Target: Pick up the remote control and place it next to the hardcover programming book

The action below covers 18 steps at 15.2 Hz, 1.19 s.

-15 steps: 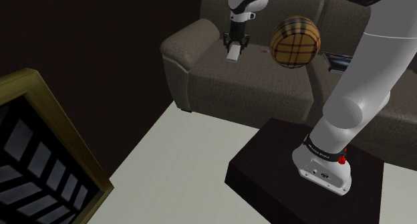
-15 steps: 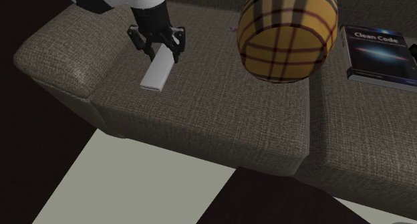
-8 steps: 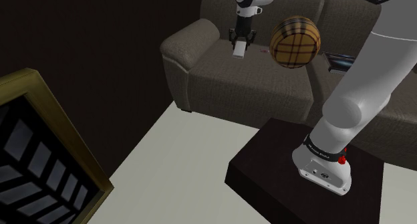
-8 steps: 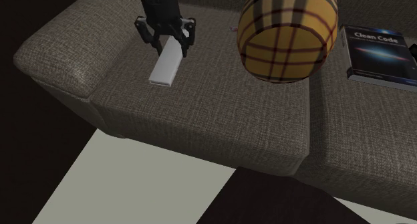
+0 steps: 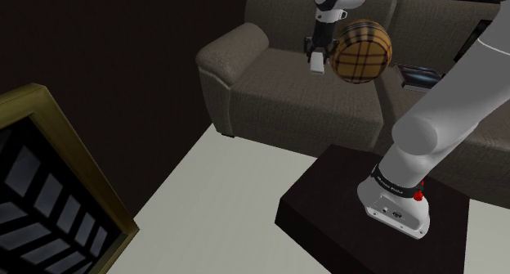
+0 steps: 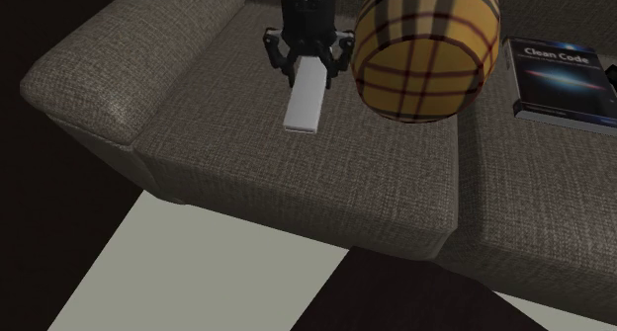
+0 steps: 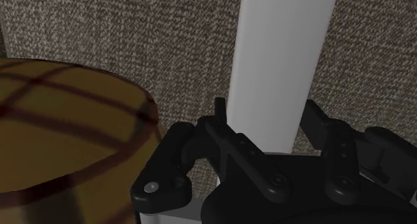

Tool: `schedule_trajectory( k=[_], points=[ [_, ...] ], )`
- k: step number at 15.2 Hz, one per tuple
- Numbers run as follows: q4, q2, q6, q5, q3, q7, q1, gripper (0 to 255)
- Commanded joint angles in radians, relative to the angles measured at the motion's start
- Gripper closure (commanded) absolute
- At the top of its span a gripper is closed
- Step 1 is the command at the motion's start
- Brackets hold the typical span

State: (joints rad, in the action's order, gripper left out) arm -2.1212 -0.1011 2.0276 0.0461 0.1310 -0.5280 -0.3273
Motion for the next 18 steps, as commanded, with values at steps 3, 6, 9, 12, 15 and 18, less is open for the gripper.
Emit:
schedule_trajectory(
  k=[3,6,9,12,15,18],
  points=[
    [-0.097,-0.087,0.014,0.021,0.045,0.075,-0.040,255],
    [-0.150,-0.141,0.016,0.040,0.080,0.133,-0.075,255],
    [-0.193,-0.187,0.017,0.057,0.104,0.198,-0.127,255],
    [-0.226,-0.221,0.018,0.060,0.093,0.278,-0.221,255],
    [-0.209,-0.276,0.033,-0.275,0.070,0.218,-0.189,0],
    [-0.246,-0.391,-0.009,-0.242,0.035,0.114,-0.215,0]
  ],
)
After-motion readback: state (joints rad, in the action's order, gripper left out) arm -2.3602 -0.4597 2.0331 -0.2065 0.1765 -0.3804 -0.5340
